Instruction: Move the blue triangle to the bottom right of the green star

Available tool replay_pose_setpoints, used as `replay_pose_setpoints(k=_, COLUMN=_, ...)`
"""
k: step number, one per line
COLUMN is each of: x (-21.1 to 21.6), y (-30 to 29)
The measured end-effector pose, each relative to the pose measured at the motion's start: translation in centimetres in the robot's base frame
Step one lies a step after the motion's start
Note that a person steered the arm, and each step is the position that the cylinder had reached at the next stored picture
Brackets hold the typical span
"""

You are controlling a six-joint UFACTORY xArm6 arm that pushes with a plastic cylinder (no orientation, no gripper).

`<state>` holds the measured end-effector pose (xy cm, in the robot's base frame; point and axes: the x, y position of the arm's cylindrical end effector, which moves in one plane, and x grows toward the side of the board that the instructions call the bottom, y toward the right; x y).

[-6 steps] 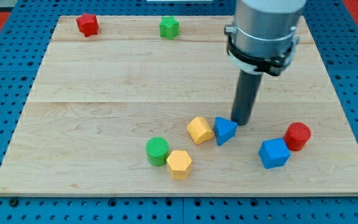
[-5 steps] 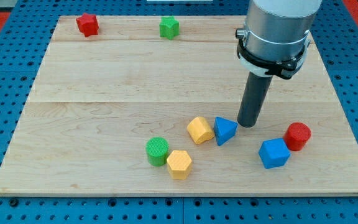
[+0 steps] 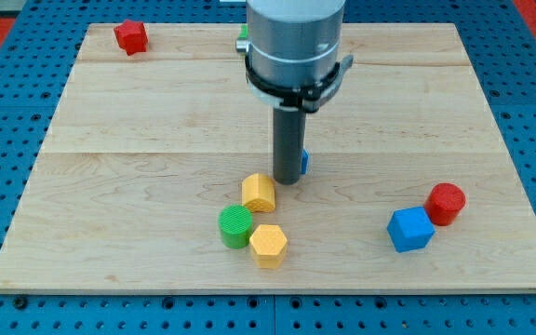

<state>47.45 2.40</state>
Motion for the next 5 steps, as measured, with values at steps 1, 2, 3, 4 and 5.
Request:
replay_pose_setpoints(k=1, x=-2.4, y=1.9)
replay_pose_setpoints(k=2, x=-7.9, y=1.9)
replay_pose_setpoints(k=3, x=-11.8, y=-1.6)
replay_pose_setpoints(k=4, x=-14.5, y=2.0)
replay_pose_setpoints(k=5, x=-16.8, y=-1.4)
